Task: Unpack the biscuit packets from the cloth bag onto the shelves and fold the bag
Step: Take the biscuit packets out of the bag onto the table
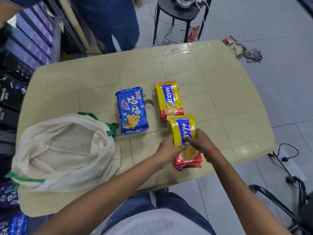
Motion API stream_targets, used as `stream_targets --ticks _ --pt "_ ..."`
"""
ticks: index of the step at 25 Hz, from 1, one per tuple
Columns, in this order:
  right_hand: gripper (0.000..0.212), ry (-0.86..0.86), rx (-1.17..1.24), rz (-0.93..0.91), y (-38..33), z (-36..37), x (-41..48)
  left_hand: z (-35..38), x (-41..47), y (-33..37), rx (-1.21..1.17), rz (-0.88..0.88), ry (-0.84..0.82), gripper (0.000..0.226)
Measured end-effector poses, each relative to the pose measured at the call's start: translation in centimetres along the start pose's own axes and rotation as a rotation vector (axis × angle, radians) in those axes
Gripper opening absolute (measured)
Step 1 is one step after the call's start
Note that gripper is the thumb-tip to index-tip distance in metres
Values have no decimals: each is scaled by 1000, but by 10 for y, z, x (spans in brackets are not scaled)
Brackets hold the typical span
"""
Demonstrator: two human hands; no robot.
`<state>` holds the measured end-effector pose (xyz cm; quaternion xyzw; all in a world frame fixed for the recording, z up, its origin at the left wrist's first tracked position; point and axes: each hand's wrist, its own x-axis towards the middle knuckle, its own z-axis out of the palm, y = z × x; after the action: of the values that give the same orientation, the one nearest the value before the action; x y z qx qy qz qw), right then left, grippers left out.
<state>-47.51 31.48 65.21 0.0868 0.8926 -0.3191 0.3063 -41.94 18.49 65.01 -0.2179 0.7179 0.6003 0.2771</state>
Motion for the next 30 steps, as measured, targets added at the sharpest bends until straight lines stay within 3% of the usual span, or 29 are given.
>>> stream_targets --ticks 6,13,16,18,20,21,22,24,26,28,30 --pt "42 83 -22 -193 -77 -34 40 -52 34 67 -39 61 167 38" --pt "42 109 -92 -138 -118 -29 107 -80 87 105 -12 23 226 16" --pt "48 127 -176 -96 -115 -22 107 -84 100 97 57 -32 190 32" --pt "53 288 -233 -124 -116 -10 90 -94 105 88 19 -33 179 43" --pt "45 475 -84 -350 -120 14 63 -115 106 83 11 61 313 50" --pt "35 465 88 -436 -124 31 48 -133 107 82 68 129 424 51" --pt "25 346 277 -447 -126 52 35 -155 109 79 170 186 533 54" --pt "32 -16 641 -261 -132 90 9 -197 115 69 410 179 578 69" --pt "30 -255 928 135 -130 121 -3 -225 120 57 575 55 389 78" --pt "45 -298 1005 379 -120 136 0 -231 124 47 606 -26 226 69" --pt "37 -263 1083 363 -118 139 8 -232 128 41 569 -32 221 65"
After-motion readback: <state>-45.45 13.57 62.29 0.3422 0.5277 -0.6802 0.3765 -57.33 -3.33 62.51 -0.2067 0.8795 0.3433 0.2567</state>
